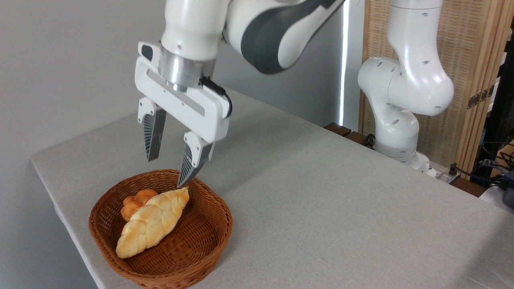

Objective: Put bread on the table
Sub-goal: 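Lower the open gripper toward the elongated bread roll in the basket, then close the gripper on the middle of the elongated bread roll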

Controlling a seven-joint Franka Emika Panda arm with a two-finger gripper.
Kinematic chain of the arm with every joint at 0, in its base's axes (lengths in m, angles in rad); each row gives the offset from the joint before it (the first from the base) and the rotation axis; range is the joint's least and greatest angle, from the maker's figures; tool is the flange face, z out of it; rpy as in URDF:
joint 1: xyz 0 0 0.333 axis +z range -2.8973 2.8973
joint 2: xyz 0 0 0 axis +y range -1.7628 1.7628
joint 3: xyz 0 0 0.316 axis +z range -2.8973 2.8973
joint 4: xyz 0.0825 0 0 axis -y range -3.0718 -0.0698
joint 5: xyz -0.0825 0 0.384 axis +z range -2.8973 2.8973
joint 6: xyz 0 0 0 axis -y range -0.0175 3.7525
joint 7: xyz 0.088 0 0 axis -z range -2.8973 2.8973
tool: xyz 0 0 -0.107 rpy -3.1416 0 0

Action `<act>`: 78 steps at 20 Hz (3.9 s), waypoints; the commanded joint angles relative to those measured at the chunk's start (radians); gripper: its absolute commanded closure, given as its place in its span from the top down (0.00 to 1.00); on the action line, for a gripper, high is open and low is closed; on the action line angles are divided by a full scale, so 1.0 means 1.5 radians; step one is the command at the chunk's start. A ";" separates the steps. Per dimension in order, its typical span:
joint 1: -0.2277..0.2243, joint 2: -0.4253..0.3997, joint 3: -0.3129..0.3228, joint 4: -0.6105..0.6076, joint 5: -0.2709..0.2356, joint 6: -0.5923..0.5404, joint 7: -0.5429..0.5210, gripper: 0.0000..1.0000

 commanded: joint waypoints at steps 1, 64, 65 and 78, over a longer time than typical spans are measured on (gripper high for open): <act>0.004 -0.002 -0.001 -0.037 -0.020 0.048 0.006 1.00; 0.003 0.111 -0.033 -0.047 -0.100 0.159 0.013 0.65; 0.003 0.111 -0.033 -0.047 -0.100 0.159 0.013 0.61; 0.003 0.111 -0.032 -0.047 -0.101 0.159 0.014 0.39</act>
